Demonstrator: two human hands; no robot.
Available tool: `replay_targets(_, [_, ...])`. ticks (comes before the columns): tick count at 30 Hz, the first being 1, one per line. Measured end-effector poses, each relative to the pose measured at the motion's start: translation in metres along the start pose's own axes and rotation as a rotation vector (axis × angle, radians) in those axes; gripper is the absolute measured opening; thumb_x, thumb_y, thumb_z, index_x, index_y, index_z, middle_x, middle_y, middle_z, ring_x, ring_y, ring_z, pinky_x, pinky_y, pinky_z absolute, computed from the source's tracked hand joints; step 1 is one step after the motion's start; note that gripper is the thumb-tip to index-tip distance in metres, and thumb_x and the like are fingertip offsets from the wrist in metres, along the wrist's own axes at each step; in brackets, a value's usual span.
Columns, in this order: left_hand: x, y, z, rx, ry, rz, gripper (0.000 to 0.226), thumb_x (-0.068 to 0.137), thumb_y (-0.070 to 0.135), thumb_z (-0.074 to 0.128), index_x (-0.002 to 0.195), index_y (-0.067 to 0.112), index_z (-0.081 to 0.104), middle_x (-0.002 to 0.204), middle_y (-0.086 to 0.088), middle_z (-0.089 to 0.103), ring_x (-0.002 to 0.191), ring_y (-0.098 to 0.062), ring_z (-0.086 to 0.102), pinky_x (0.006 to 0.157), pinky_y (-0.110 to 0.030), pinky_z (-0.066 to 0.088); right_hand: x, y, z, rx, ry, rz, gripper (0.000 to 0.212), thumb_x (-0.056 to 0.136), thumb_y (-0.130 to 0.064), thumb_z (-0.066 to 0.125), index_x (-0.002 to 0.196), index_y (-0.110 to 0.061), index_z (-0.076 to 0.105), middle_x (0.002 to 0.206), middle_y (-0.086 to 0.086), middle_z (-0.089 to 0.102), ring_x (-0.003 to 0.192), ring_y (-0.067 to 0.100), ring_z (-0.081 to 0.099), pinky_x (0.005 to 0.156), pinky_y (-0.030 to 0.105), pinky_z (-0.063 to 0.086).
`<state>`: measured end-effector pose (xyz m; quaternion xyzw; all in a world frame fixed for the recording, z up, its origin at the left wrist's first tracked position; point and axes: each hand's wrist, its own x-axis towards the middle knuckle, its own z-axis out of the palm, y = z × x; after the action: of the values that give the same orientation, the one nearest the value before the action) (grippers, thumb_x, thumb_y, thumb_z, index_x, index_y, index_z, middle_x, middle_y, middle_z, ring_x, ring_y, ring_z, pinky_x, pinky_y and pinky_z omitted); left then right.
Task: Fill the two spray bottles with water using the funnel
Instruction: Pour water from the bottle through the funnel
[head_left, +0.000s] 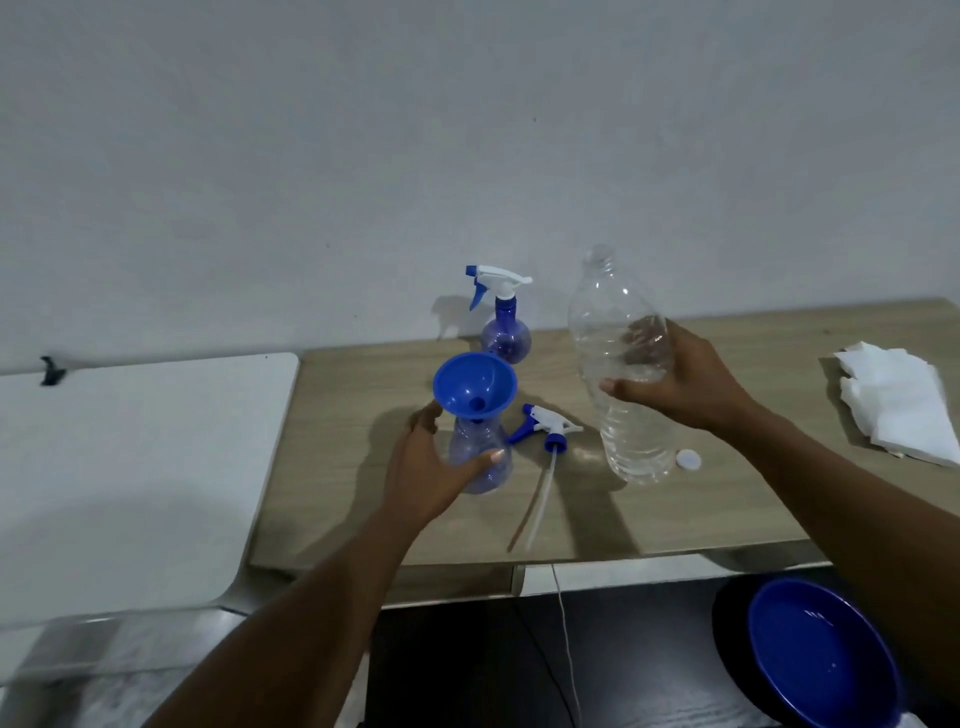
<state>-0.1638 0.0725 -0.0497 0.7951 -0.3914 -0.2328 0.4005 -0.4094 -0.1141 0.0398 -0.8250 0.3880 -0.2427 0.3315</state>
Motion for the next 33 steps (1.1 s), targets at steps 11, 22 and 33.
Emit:
replay_targets(11, [0.023,-0.012,0.002,0.028,0.027,0.041,0.066,0.057,0.065,0.084,0.112,0.036,0.062,0.097,0.017,0.069,0.092,-0.002,0.064,0.082,-0.03,0.056,0.016,-0.029,-0.008,-0.376,-0.371,-0.086,0.074,0.063,-0.051,0.085,0.125,-0.027,0.054,0.114,-0.005,0.068,0.098,0.015,0.067,0.088,0.04,0.056])
replay_targets(22, [0.025,-0.014,-0.002,0.038,0.007,0.031,0.069,0.057,0.066,0.083,0.115,0.035,0.062,0.098,0.016,0.069,0.093,-0.003,0.065,0.082,-0.028,0.055,0.042,-0.069,-0.009,-0.719,-0.556,-0.03,0.075,0.073,-0.047,0.084,0.133,-0.02,0.048,0.109,0.001,0.062,0.11,0.023,0.05,0.085,0.036,0.047])
replay_targets(33, [0.028,-0.015,0.0,0.054,0.0,0.025,0.076,0.056,0.066,0.083,0.12,0.032,0.061,0.102,0.016,0.069,0.094,-0.006,0.065,0.084,-0.03,0.056,0.05,-0.081,-0.015,-0.818,-0.618,-0.082,0.05,0.073,-0.044,0.082,0.1,-0.029,0.043,0.081,-0.01,0.055,0.094,0.019,0.049,0.062,0.027,0.036])
